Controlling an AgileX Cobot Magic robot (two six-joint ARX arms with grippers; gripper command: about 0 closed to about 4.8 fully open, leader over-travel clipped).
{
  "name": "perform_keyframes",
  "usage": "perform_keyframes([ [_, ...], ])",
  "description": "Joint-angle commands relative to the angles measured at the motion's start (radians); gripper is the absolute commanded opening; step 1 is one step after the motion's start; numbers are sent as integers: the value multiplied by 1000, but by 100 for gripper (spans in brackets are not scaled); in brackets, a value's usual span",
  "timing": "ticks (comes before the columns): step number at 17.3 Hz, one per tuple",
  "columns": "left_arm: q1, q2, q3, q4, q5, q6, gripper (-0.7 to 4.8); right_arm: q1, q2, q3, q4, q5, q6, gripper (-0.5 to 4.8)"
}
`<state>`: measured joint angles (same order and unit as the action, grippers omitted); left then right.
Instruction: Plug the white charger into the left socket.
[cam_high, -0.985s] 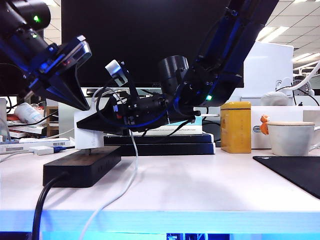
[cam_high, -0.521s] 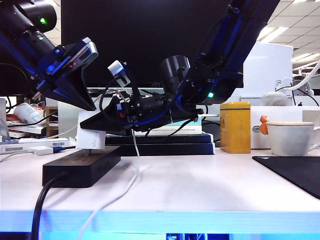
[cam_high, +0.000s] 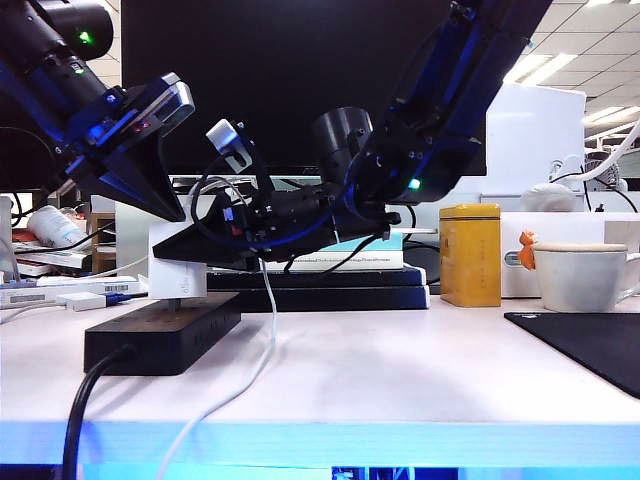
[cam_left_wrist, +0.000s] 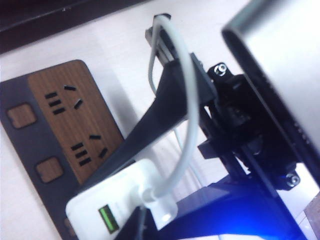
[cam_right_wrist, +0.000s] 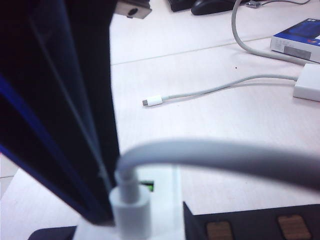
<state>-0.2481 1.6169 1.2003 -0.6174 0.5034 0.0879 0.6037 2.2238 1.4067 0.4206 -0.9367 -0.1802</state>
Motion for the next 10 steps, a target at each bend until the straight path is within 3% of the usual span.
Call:
perform_keyframes([
  [1, -4, 26, -23, -133, -55, 14, -6, 19, 17, -14, -166, -3, -34, 165],
  [10, -5, 88, -23, -163, -54, 17, -6, 19, 17, -38, -185, 60, -66, 164],
])
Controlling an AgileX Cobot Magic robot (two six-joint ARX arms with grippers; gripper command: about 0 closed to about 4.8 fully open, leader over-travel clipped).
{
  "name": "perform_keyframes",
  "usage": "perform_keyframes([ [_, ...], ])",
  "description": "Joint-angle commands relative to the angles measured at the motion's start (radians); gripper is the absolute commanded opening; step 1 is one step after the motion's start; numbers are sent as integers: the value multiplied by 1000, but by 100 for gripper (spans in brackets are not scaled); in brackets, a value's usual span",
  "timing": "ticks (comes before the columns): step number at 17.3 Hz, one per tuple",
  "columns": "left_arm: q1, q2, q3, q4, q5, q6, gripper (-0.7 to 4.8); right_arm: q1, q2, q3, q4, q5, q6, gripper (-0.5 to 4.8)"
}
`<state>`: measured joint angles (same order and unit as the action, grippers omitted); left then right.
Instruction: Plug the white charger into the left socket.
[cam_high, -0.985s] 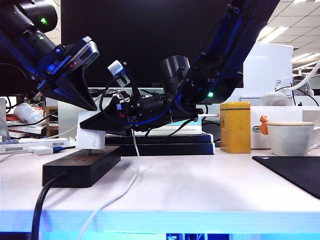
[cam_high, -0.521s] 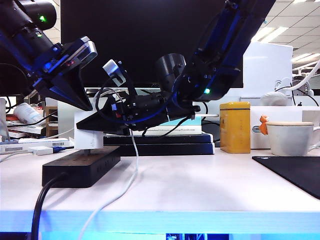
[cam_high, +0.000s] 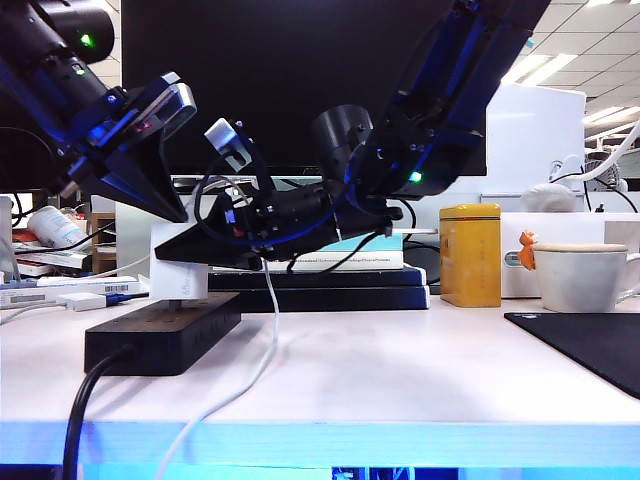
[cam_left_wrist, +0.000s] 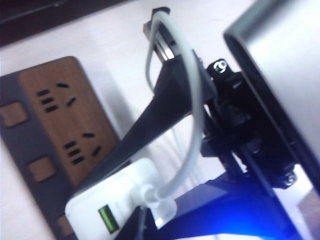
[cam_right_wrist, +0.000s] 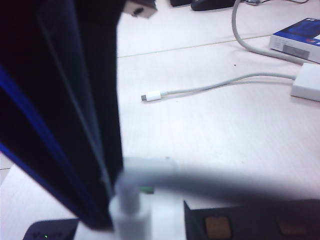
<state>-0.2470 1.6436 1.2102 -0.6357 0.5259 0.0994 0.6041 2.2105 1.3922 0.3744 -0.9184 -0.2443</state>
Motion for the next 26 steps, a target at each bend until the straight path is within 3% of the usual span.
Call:
perform_keyframes([
  [1, -6, 73, -32, -151, -77, 6, -6, 19, 31, -23, -138, 44, -2, 164],
  [10, -6, 80, -32, -203, -82, 44, -6, 56, 30, -18, -52, 43, 5, 150],
  [26, -2, 26, 100, -320, -267, 51, -6, 56, 16, 17, 117, -2, 93, 144],
])
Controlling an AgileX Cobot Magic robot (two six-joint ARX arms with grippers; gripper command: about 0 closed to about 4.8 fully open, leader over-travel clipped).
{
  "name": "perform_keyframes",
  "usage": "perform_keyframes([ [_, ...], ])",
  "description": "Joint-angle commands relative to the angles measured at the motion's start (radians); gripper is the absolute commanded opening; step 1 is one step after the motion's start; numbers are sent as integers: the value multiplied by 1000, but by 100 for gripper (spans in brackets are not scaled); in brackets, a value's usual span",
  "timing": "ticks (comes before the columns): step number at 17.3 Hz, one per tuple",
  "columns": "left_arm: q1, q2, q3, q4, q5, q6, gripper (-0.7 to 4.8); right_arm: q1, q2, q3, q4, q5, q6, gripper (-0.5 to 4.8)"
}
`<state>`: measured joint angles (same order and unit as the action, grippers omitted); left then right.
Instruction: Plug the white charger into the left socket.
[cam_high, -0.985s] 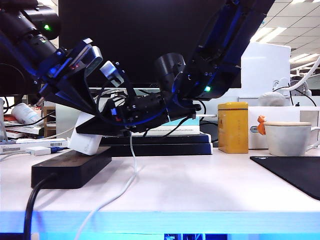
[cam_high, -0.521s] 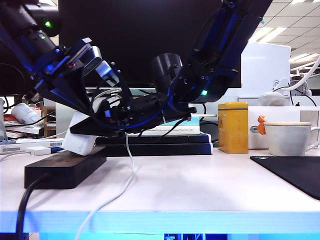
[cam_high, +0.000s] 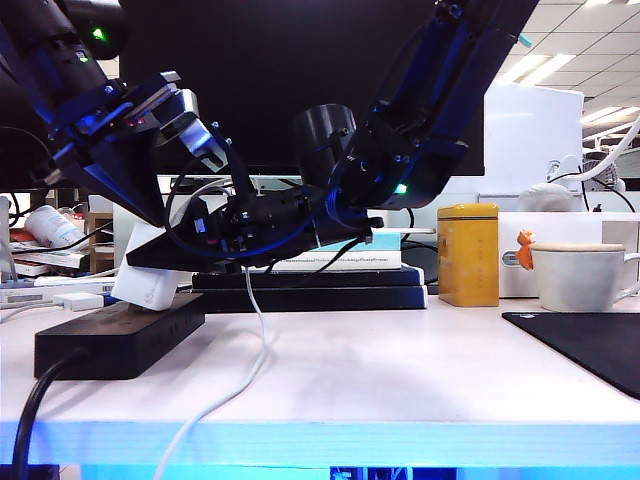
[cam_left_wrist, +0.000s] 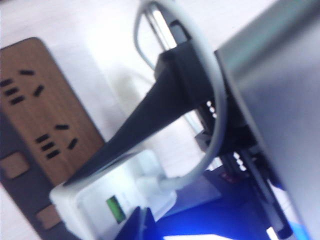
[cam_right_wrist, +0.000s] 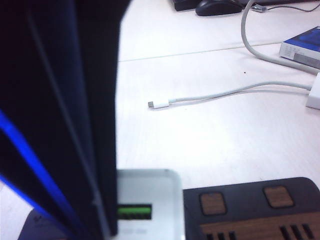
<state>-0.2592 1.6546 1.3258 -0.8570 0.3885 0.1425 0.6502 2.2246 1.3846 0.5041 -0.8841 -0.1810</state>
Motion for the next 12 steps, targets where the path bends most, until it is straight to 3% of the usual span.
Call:
perform_keyframes([
  [1, 10, 15, -15, -101, -140, 8, -6, 10, 2, 37, -13, -38, 36, 144],
  [8, 10, 15, -16, -156, -236, 25, -6, 31, 2, 54, -9, -60, 57, 143],
  [12, 10, 16, -16, -159, -235, 26, -6, 39, 3, 54, -15, -61, 57, 143],
])
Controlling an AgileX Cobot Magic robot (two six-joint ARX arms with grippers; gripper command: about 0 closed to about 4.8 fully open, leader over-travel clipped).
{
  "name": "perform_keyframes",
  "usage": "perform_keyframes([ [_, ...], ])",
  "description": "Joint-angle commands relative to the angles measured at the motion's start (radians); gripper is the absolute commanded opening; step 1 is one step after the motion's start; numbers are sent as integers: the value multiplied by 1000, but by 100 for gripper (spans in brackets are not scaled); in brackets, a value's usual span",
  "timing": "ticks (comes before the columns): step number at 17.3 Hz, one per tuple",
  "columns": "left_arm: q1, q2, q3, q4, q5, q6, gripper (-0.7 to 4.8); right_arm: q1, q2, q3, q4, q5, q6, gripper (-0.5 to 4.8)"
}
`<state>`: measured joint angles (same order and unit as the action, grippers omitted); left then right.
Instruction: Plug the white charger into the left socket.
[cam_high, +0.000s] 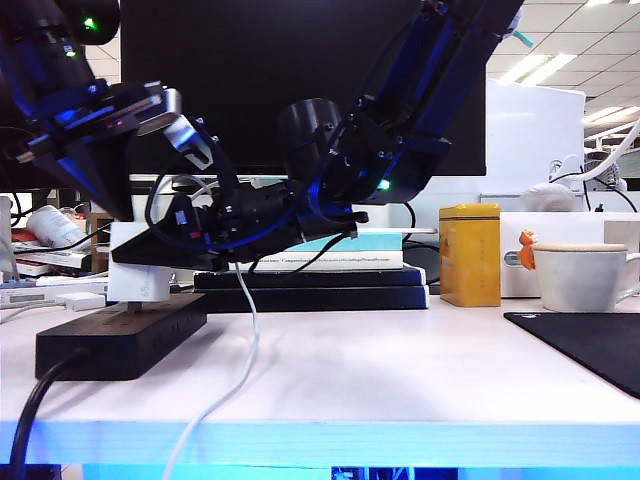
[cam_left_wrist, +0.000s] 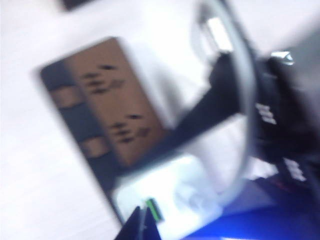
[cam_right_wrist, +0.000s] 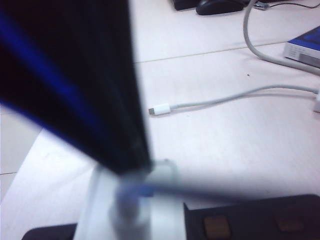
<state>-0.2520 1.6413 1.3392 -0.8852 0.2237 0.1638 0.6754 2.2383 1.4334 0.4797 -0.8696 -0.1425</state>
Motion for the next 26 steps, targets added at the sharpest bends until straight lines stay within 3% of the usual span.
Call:
perform_keyframes([
  [1, 3, 29, -29, -131, -69, 5, -6, 16, -11, 5, -1, -74, 15, 142],
  [4, 3, 29, -29, -130, -50, 5, -6, 16, -10, 5, -23, -71, 9, 142],
  [10, 3, 29, -29, -99, 163, 9, -6, 4, -10, 5, -77, -49, -39, 143],
  [26, 2, 31, -57, -158, 154, 32, -6, 18, -10, 5, -170, -47, -98, 142],
])
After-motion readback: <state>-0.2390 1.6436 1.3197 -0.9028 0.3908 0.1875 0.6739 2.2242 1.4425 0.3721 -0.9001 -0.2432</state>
